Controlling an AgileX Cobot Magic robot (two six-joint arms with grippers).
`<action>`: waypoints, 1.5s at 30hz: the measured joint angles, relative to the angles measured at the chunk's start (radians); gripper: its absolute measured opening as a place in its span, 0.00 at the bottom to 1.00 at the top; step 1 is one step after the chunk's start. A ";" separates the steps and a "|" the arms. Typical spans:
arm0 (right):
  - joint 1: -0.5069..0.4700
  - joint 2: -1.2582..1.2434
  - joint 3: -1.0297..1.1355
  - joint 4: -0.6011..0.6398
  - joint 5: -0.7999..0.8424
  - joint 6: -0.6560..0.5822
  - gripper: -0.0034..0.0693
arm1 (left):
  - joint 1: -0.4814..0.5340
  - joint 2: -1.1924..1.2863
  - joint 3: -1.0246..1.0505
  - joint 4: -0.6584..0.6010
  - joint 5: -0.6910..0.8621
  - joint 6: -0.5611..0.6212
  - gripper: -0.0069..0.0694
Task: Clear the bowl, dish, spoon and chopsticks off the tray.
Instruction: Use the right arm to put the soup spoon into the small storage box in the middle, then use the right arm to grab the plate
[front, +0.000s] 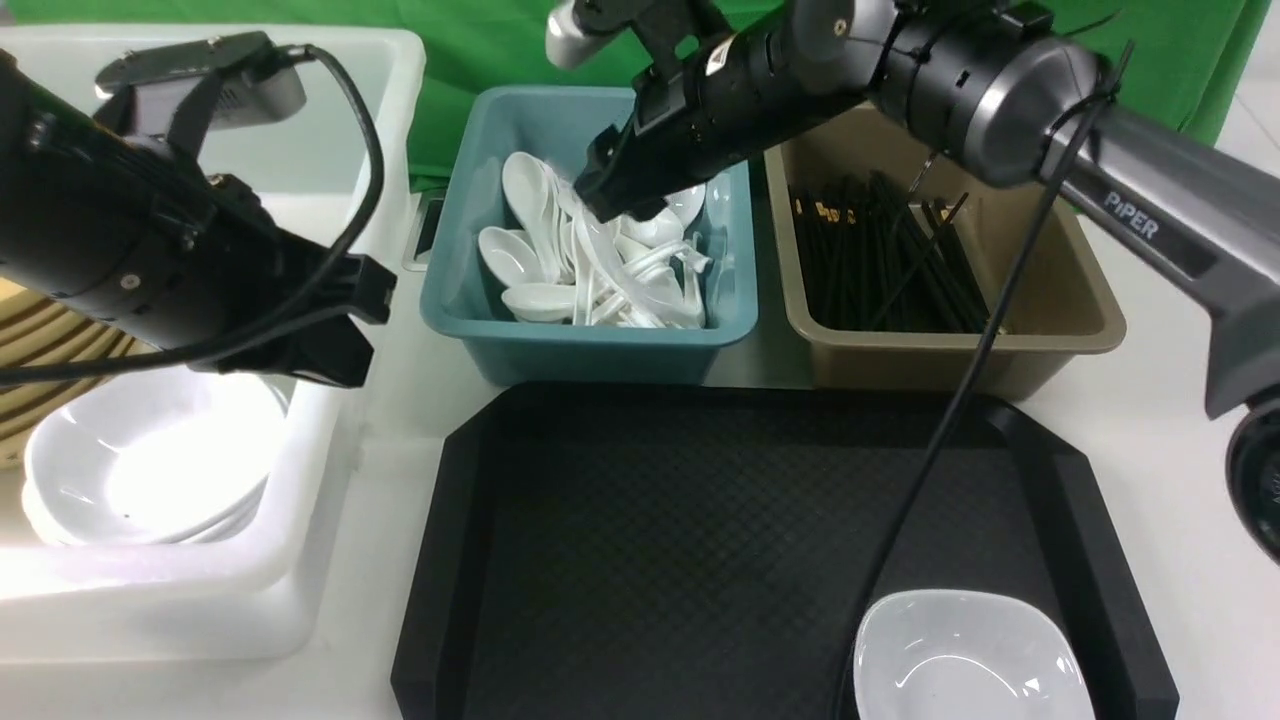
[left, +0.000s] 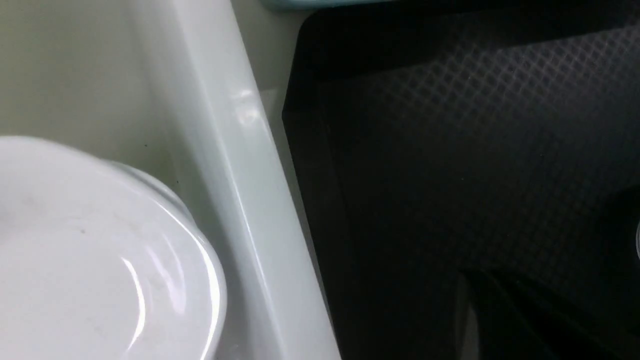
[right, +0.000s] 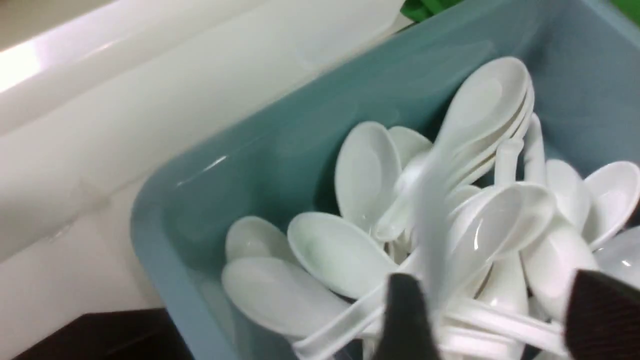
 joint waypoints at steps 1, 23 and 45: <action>0.000 -0.004 -0.006 -0.014 0.036 0.013 0.78 | 0.000 0.000 0.000 0.000 0.000 0.001 0.08; 0.144 -0.714 1.056 -0.204 0.205 0.319 0.59 | 0.000 -0.006 0.000 0.069 0.033 0.018 0.08; 0.188 -0.612 1.319 -0.259 -0.130 0.453 0.36 | 0.001 -0.007 0.000 0.070 0.083 0.029 0.08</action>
